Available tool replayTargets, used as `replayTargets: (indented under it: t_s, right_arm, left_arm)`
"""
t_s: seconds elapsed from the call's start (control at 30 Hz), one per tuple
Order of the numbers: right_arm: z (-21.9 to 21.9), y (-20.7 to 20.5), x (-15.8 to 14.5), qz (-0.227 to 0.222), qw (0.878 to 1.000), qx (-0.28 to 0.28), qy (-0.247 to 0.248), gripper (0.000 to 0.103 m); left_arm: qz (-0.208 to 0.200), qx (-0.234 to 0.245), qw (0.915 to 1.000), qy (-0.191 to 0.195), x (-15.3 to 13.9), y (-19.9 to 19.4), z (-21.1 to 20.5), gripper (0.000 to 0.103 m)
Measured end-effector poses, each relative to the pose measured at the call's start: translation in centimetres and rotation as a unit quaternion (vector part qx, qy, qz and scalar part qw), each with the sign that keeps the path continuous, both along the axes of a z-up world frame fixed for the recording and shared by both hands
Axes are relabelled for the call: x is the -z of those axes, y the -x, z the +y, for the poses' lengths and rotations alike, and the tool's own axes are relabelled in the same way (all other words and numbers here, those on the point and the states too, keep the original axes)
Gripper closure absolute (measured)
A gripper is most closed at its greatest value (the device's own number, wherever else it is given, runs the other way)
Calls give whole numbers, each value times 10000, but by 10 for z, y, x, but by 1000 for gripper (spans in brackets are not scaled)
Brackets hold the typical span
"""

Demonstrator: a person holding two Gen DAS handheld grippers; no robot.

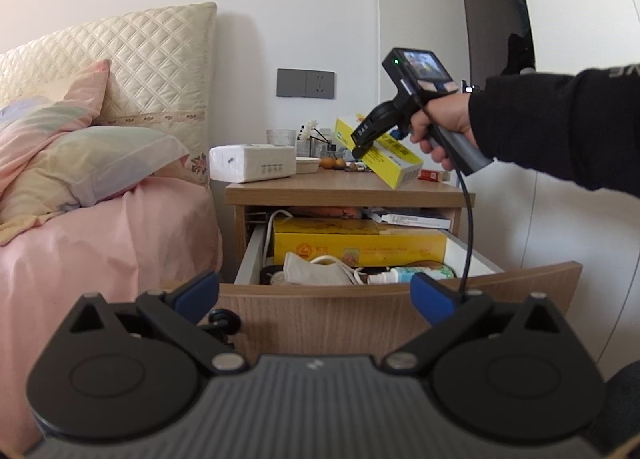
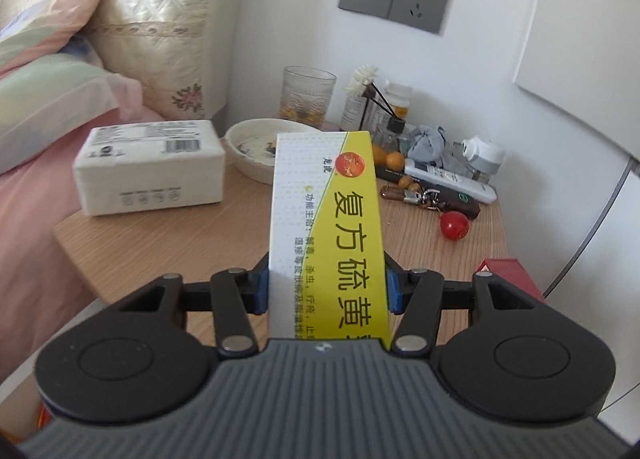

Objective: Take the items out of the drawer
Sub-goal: 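Lift the ointment box out and carry it onto the nightstand top, then open the right gripper to release the box on the nightstand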

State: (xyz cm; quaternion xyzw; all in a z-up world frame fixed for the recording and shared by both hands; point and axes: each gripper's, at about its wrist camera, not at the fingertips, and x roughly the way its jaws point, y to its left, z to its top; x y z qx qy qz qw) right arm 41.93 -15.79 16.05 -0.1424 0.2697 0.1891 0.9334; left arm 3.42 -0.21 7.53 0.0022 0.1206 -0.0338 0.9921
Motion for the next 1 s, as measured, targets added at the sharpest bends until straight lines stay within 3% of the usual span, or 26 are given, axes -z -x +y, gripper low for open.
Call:
replayTargets:
  t_s: [0.33,0.57,0.67,0.8,1.0]
  right_arm:
    - [-6,-37,24,363,9989,55,-304,48]
    - [-8,-41,32,446,9977,155,-487,46]
    - [-12,-35,24,264,9970,403,-610,45]
    - [-21,-19,5,77,9956,561,-743,31]
    - [-31,10,-23,-45,9953,621,-742,30]
  left_arm:
    - [42,-57,9999,104,0,-3,8,0]
    - [44,-60,9999,113,0,-3,10,0]
    - [34,-73,9999,123,-1,-4,11,0]
    - [3,-22,9999,165,-1,-2,11,0]
    - [-17,22,9997,231,-2,0,12,0]
